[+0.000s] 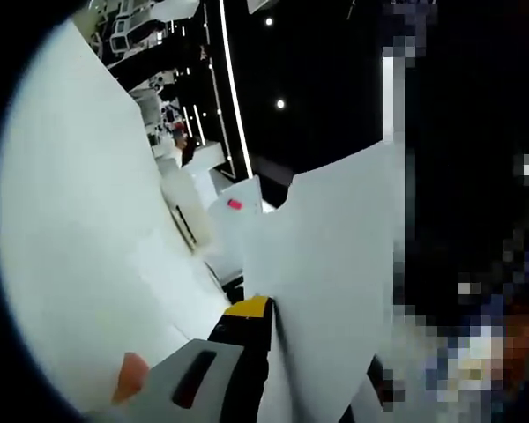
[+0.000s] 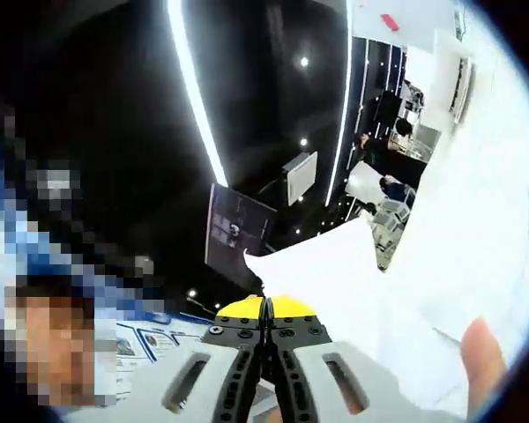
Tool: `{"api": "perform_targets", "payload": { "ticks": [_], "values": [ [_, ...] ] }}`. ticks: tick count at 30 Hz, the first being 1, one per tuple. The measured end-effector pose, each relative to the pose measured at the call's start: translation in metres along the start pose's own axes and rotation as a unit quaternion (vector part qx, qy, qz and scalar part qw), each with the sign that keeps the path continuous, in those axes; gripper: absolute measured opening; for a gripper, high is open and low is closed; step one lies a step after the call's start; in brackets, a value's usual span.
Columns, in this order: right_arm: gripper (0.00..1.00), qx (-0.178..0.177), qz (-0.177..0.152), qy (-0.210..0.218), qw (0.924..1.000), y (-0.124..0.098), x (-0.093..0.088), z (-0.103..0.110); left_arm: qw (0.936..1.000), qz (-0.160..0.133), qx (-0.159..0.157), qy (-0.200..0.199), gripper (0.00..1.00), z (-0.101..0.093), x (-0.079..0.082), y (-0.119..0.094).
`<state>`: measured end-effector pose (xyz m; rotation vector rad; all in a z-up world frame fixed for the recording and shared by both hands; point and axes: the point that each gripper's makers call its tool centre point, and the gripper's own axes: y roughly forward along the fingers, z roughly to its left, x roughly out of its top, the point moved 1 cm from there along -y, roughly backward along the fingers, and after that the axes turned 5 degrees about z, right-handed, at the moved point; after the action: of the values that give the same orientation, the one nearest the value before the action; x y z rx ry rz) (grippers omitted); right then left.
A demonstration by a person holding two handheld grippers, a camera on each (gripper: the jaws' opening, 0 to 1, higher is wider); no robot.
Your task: Organize the stack of printing papers by aligning and flattening the scattered papers on the table
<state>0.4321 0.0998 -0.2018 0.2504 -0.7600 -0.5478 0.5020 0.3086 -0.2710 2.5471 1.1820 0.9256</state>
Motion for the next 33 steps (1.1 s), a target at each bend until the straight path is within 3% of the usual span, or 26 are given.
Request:
{"api": "perform_targets", "payload": {
  "ticks": [2,4,8,11,15,18,21,22,23,27,29,33],
  "values": [
    [0.00,0.009,-0.005,0.007,0.9999,0.000,0.002,0.003,1.0000,-0.004,0.002,-0.002,0.16,0.002,0.003,-0.001],
    [0.00,0.044,-0.012,0.025,0.9987,0.000,0.004,0.017,1.0000,-0.005,0.005,-0.003,0.16,0.004,0.004,-0.001],
    [0.00,0.079,-0.007,0.026,0.9965,0.005,-0.006,0.041,0.9998,-0.010,0.014,-0.005,0.12,0.008,0.007,-0.001],
    [0.00,0.084,-0.002,0.009,0.9964,0.006,-0.008,0.046,0.9997,-0.015,0.017,-0.006,0.06,0.009,0.009,-0.002],
    [0.00,0.053,0.020,-0.018,0.9982,0.000,-0.013,0.036,0.9997,-0.018,0.015,-0.011,0.06,0.006,0.009,-0.002],
    [0.05,0.003,0.039,-0.082,0.9958,-0.012,-0.007,0.014,0.9998,-0.011,0.009,-0.012,0.06,0.005,0.008,-0.002],
    [0.19,-0.077,0.097,-0.165,0.9784,-0.030,-0.004,-0.018,0.9999,0.005,0.007,-0.008,0.06,0.001,0.003,0.000],
    [0.21,-0.085,0.104,-0.170,0.9762,-0.032,-0.004,-0.021,0.9999,0.006,0.008,-0.007,0.06,0.001,0.002,0.000],
    [0.23,-0.121,0.132,-0.192,0.9649,-0.042,0.002,-0.034,0.9999,0.014,0.007,-0.006,0.06,0.000,0.000,0.000],
    [0.28,-0.168,0.164,-0.249,0.9397,-0.063,0.023,-0.050,0.9994,0.034,0.003,-0.002,0.06,-0.001,-0.005,0.003],
    [0.28,-0.189,0.167,-0.265,0.9309,-0.072,0.040,-0.059,0.9988,0.049,0.000,0.002,0.06,-0.002,-0.010,0.004],
    [0.26,-0.183,0.173,-0.264,0.9311,-0.075,0.062,-0.065,0.9983,0.059,-0.002,0.002,0.06,-0.003,-0.013,0.004]
  ]
}}
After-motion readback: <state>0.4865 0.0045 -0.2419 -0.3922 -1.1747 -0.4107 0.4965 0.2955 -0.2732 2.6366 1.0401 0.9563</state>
